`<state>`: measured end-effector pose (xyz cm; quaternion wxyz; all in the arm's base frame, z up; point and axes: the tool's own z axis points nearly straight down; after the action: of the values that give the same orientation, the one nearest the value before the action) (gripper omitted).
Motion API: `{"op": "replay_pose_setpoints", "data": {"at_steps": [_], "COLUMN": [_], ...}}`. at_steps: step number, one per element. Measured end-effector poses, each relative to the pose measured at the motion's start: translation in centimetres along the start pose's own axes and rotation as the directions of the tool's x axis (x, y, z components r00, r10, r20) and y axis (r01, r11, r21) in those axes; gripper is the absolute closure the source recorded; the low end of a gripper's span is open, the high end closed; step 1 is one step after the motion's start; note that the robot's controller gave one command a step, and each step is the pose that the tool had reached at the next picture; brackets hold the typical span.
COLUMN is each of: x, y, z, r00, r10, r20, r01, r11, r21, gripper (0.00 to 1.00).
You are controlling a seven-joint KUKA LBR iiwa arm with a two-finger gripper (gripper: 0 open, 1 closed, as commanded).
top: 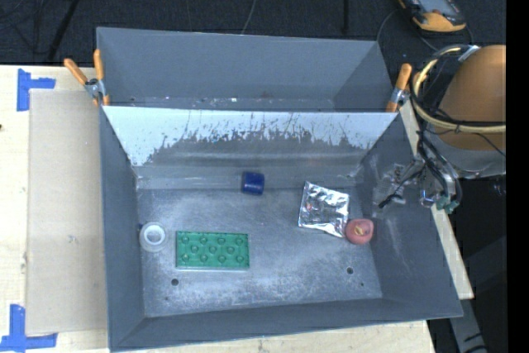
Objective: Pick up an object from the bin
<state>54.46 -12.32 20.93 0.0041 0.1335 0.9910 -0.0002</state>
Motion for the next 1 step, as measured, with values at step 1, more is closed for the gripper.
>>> {"op": "replay_pose_setpoints", "data": {"at_steps": [1], "x": [0.20], "y": [4.31], "z": [12.08], "r00": [0.998], "r10": [0.058], "r20": [-0.016], "r01": [-0.058], "r11": [0.998], "r21": [0.000], "gripper": [1.00]}}
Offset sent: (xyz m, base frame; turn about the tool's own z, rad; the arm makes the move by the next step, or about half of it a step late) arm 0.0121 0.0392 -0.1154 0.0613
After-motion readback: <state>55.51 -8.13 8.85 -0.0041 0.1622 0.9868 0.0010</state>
